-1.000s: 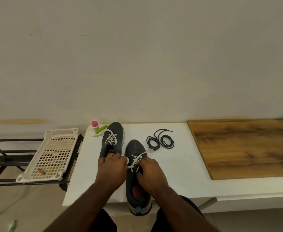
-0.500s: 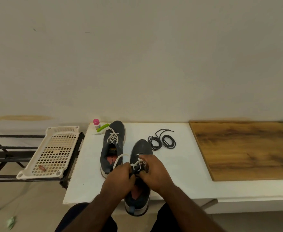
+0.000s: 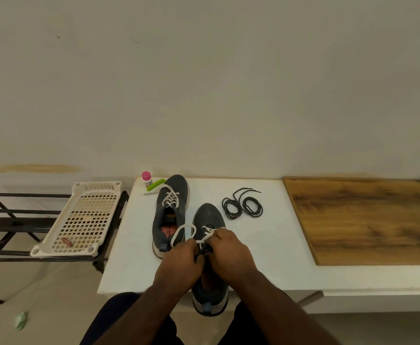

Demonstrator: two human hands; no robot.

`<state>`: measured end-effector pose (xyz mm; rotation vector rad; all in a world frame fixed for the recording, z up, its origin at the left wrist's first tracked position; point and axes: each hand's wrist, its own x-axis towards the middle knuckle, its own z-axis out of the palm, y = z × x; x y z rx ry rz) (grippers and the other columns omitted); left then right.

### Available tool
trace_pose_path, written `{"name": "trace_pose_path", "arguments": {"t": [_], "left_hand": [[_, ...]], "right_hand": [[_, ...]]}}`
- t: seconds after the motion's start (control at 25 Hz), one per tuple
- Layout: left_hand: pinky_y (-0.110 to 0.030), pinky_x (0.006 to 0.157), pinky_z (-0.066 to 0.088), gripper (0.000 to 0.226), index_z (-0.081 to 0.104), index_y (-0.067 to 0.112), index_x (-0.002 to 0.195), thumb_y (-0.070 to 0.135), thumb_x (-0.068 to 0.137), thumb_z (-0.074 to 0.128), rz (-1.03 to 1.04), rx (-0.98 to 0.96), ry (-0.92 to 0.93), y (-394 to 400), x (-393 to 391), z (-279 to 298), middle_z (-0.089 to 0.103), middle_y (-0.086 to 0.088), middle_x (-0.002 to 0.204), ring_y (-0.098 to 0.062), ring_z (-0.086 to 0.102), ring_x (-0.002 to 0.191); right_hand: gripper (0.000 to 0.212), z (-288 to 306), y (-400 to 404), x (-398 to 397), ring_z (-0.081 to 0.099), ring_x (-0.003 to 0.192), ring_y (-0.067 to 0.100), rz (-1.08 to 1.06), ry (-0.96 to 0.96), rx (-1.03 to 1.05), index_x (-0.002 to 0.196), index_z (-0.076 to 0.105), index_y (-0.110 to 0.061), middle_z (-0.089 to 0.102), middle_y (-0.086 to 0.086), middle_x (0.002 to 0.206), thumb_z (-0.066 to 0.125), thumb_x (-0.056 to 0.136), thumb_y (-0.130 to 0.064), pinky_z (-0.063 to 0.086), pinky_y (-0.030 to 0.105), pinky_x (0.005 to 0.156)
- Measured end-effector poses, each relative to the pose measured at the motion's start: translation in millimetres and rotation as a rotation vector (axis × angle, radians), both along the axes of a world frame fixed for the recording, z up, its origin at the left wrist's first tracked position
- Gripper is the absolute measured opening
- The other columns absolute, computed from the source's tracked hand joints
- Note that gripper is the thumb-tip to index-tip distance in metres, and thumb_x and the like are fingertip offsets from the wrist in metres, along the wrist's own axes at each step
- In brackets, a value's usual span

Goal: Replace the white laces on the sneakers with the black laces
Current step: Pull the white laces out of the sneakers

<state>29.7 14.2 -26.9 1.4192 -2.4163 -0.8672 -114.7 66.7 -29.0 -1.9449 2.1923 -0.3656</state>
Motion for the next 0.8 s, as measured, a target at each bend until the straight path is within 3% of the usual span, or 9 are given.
{"name": "trace_pose_path", "arguments": {"t": [0.12, 0.2, 0.24, 0.32, 0.44, 0.52, 0.68, 0.72, 0.8], "left_hand": [[-0.022, 0.063, 0.044, 0.015, 0.046, 0.024, 0.081, 0.027, 0.093, 0.054, 0.029, 0.004, 0.007, -1, 4, -2, 0.055, 0.005, 0.077, -0.010, 0.055, 0.071], [-0.022, 0.061, 0.043, 0.018, 0.045, 0.025, 0.078, 0.028, 0.092, 0.055, 0.041, 0.012, 0.025, 0, 5, -2, 0.055, 0.005, 0.076, -0.010, 0.054, 0.070], [-0.022, 0.060, 0.042, 0.018, 0.045, 0.025, 0.078, 0.028, 0.092, 0.055, 0.036, 0.004, 0.031, 1, 5, -2, 0.055, 0.004, 0.076, -0.010, 0.054, 0.069], [-0.021, 0.060, 0.042, 0.015, 0.048, 0.023, 0.081, 0.029, 0.092, 0.055, 0.022, -0.015, 0.044, 3, 2, -4, 0.056, 0.004, 0.077, -0.011, 0.055, 0.070], [-0.018, 0.061, 0.039, 0.014, 0.047, 0.023, 0.084, 0.030, 0.095, 0.053, 0.024, -0.005, 0.051, 5, 1, -4, 0.055, 0.005, 0.080, -0.010, 0.053, 0.070], [-0.020, 0.060, 0.039, 0.016, 0.045, 0.025, 0.082, 0.029, 0.094, 0.054, 0.049, -0.004, 0.057, 4, 3, -5, 0.055, 0.005, 0.078, -0.010, 0.053, 0.070], [-0.023, 0.059, 0.039, 0.019, 0.044, 0.024, 0.078, 0.029, 0.091, 0.056, 0.065, -0.006, 0.066, 3, 4, -7, 0.054, 0.003, 0.075, -0.011, 0.053, 0.069], [-0.023, 0.059, 0.039, 0.019, 0.043, 0.024, 0.078, 0.029, 0.091, 0.056, 0.066, -0.008, 0.070, 4, 4, -8, 0.054, 0.003, 0.075, -0.011, 0.052, 0.068], [-0.024, 0.058, 0.040, 0.019, 0.043, 0.024, 0.078, 0.029, 0.090, 0.056, 0.058, -0.018, 0.078, 4, 2, -9, 0.053, 0.003, 0.075, -0.011, 0.052, 0.067]], "right_hand": [[0.017, 9, -2, -6, 0.056, 0.095, 0.017, -0.272, -0.106, -0.137, 0.105, 0.058, -0.017, 0.058, 0.002, 0.106, 0.046, 0.101, -0.029, 0.042, 0.025, 0.075], [0.011, 10, 0, -25, 0.059, 0.092, 0.017, -0.408, -0.203, -0.206, 0.098, 0.056, -0.020, 0.059, -0.001, 0.098, 0.049, 0.100, -0.028, 0.043, 0.026, 0.075], [0.010, 10, 2, -30, 0.059, 0.099, 0.016, -0.338, -0.234, -0.186, 0.103, 0.059, -0.021, 0.061, -0.002, 0.103, 0.052, 0.098, -0.027, 0.045, 0.026, 0.080], [0.034, 9, 1, -22, 0.051, 0.118, 0.015, -0.107, -0.271, -0.068, 0.127, 0.058, -0.022, 0.059, -0.002, 0.124, 0.057, 0.094, -0.026, 0.043, 0.027, 0.098], [0.033, 4, -5, 4, 0.048, 0.120, 0.020, 0.039, 0.017, 0.018, 0.127, 0.059, -0.020, 0.055, 0.001, 0.127, 0.051, 0.097, -0.030, 0.047, 0.031, 0.095], [0.021, 2, -5, 3, 0.052, 0.107, 0.018, -0.050, 0.014, -0.056, 0.113, 0.063, -0.018, 0.057, 0.002, 0.114, 0.050, 0.098, -0.027, 0.049, 0.030, 0.084], [0.007, -1, 3, -34, 0.059, 0.089, 0.016, -0.572, -0.326, -0.190, 0.090, 0.059, -0.021, 0.060, 0.000, 0.097, 0.055, 0.096, -0.020, 0.051, 0.030, 0.078], [0.003, -3, 8, -38, 0.058, 0.095, 0.015, -0.557, -0.313, -0.234, 0.094, 0.058, -0.022, 0.060, -0.002, 0.103, 0.057, 0.095, -0.019, 0.050, 0.028, 0.082], [0.033, -2, 12, -31, 0.047, 0.116, 0.011, -0.290, -0.285, -0.228, 0.120, 0.057, -0.023, 0.055, -0.008, 0.124, 0.059, 0.088, -0.017, 0.042, 0.025, 0.097]]}}
